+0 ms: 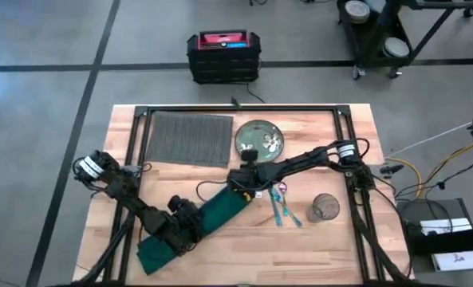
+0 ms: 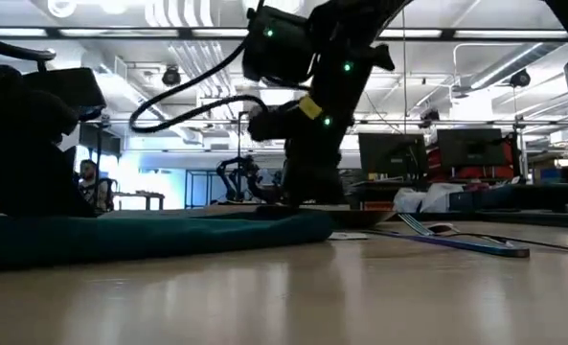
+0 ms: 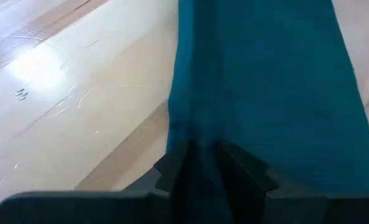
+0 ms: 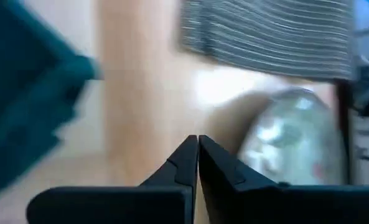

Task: Set table place
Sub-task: Fold the green napkin

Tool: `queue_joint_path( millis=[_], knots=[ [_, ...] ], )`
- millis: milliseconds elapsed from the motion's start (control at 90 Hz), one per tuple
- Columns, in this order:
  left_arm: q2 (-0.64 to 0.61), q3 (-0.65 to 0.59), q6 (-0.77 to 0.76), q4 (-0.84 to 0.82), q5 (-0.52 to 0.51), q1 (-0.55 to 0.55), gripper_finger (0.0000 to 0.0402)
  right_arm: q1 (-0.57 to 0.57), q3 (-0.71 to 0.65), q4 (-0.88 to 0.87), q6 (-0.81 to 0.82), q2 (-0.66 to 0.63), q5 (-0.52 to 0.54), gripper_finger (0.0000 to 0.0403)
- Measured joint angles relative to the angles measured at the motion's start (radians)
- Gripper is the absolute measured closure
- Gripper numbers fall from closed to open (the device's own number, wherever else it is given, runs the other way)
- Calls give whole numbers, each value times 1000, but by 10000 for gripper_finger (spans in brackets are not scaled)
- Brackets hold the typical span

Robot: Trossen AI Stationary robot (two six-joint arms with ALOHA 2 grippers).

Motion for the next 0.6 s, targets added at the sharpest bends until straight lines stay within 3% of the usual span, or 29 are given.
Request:
queue_joint_path(
  millis=[78,222,267,478,600],
  knots=[
    [0,0,0,0,-1,0,326,4,0,35,-4,-19,-82,403],
    [0,-1,0,0,-6,-1,326,23,2,167,-58,-37,-388,403],
    [0,-1,0,0,-6,-1,326,26,1,193,-65,-36,-440,403],
    [0,-1,0,3,-8,-2,326,-1,-2,208,-36,33,-371,403],
    [0,-1,0,3,-8,-2,326,-20,-2,159,-27,59,-262,403]
  ],
)
